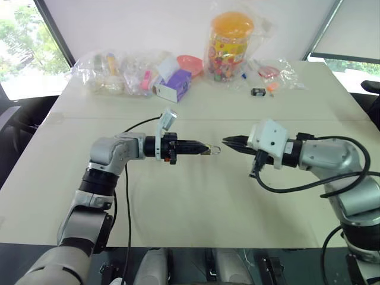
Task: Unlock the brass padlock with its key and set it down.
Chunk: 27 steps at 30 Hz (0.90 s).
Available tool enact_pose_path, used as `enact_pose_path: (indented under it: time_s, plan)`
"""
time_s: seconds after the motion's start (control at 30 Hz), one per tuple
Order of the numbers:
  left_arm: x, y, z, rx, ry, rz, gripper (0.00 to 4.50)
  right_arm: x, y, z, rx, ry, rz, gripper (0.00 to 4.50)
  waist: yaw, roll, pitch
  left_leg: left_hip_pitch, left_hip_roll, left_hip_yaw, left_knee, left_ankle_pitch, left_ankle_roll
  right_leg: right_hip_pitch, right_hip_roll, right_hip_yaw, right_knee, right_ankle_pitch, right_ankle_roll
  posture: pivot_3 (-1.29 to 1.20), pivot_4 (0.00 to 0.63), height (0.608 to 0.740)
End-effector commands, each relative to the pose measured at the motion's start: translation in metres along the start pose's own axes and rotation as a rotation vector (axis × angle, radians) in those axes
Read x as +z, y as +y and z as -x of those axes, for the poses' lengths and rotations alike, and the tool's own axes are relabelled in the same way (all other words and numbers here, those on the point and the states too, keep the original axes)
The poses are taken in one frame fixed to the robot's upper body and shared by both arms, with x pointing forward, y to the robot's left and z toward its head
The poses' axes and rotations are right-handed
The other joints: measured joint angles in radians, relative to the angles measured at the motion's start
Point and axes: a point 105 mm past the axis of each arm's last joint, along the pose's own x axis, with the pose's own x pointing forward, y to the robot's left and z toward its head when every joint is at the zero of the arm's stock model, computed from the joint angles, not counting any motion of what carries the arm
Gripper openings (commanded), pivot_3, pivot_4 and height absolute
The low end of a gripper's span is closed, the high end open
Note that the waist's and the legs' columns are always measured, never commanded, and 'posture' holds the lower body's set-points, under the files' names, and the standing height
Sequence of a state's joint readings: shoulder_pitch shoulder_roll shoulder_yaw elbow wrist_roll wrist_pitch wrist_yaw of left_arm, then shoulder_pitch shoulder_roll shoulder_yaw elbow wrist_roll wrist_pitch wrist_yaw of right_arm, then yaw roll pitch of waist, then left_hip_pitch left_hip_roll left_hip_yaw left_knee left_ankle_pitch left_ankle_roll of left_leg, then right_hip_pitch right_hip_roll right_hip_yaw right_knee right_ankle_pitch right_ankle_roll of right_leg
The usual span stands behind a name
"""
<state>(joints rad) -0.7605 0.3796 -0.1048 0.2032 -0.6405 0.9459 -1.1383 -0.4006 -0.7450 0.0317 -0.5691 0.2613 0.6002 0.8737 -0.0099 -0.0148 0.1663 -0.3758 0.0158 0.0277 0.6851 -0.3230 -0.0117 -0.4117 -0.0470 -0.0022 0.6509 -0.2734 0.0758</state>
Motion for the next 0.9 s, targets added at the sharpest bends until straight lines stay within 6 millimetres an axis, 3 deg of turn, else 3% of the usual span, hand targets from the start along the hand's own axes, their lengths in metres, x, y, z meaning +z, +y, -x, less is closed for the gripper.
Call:
enact_pose_path:
  time_s: [0.03, 0.4, 0.63, 0.9]
  plan:
    - [0.015, -0.007, -0.002, -0.030, -0.019, -0.056, 0.00, 0.012, 0.002, 0.000, -0.007, -0.038, 0.018, 0.04, 0.000, 0.000, 0.000, 0.000, 0.000, 0.000, 0.000, 0.000, 0.000, 0.000, 0.000, 0.000, 0.000, 0.000, 0.000, 0.00, 0.150, 0.740]
    - [0.020, -0.012, -0.002, -0.060, -0.024, -0.054, 0.00, 0.004, 0.007, -0.006, -0.009, -0.030, -0.009, 0.04, 0.000, 0.000, 0.000, 0.000, 0.000, 0.000, 0.000, 0.000, 0.000, 0.000, 0.000, 0.000, 0.000, 0.000, 0.000, 0.00, 0.150, 0.740]
    - [0.021, -0.022, 0.000, -0.109, -0.014, -0.047, 0.00, -0.007, 0.000, -0.008, -0.020, -0.008, 0.000, 0.04, -0.001, 0.000, 0.000, 0.000, 0.000, 0.000, 0.000, 0.000, 0.000, 0.000, 0.001, 0.000, 0.000, 0.000, 0.000, 0.00, 0.150, 0.740]
    - [0.027, -0.018, 0.003, -0.079, -0.038, -0.060, 0.00, -0.012, 0.004, -0.010, 0.011, -0.010, -0.002, 0.04, 0.000, 0.000, 0.000, 0.000, 0.000, 0.000, 0.000, 0.000, 0.000, 0.000, 0.000, 0.000, 0.000, 0.000, 0.000, 0.00, 0.150, 0.740]
